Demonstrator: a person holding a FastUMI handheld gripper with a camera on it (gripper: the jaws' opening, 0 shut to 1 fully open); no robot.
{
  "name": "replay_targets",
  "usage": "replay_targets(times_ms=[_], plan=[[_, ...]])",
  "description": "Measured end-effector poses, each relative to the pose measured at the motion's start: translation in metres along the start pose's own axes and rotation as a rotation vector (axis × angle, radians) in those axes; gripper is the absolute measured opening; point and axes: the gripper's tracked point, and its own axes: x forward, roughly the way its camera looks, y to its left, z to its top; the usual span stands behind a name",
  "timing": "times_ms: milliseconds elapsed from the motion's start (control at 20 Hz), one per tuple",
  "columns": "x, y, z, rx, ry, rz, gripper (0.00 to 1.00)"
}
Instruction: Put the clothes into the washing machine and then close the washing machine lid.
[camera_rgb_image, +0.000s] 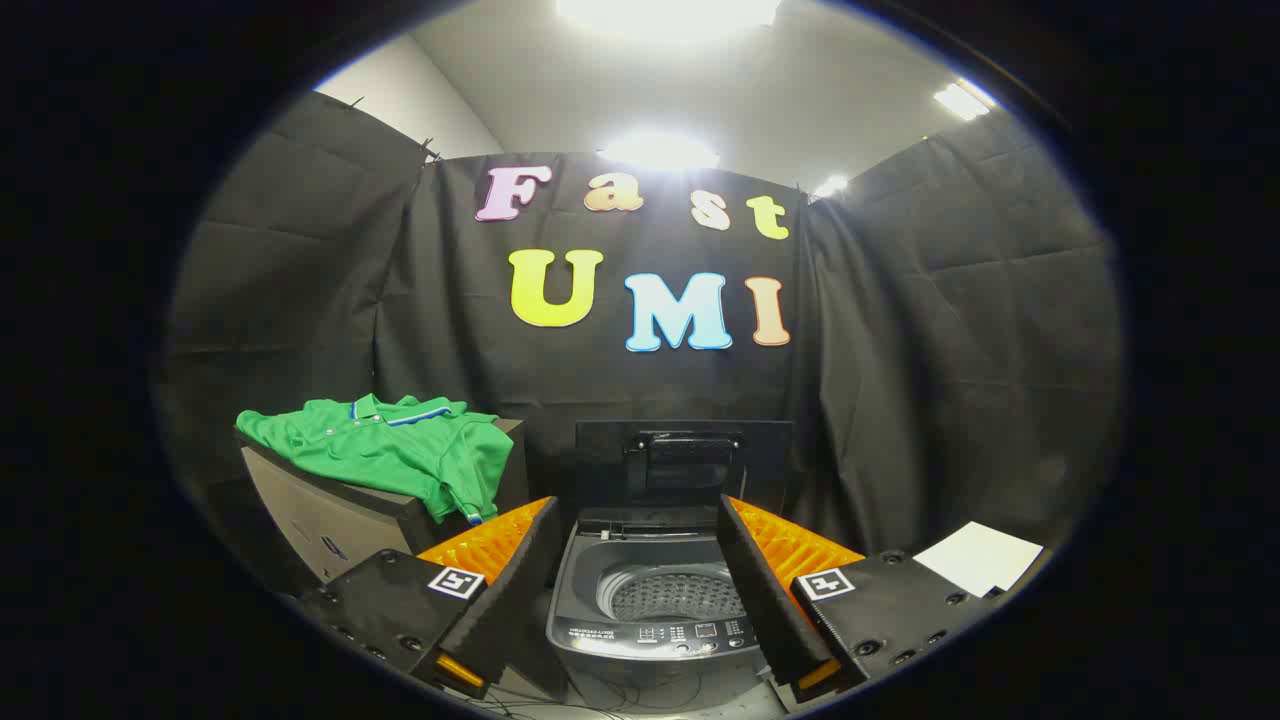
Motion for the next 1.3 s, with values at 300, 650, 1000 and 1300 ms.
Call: replay_targets(times_ms=[300, 650, 1000, 1300], plan=[[-0.016, 0.002, 0.003, 0.011, -0.003, 0.003, 0.98], [-0.025, 0.006, 0.012, 0.015, -0.025, 0.026, 0.98], [-0.033, 0.002, 0.021, 0.014, -0.052, 0.019, 0.98], [-0.035, -0.003, 0.027, 0.025, -0.062, 0.0, 0.98]])
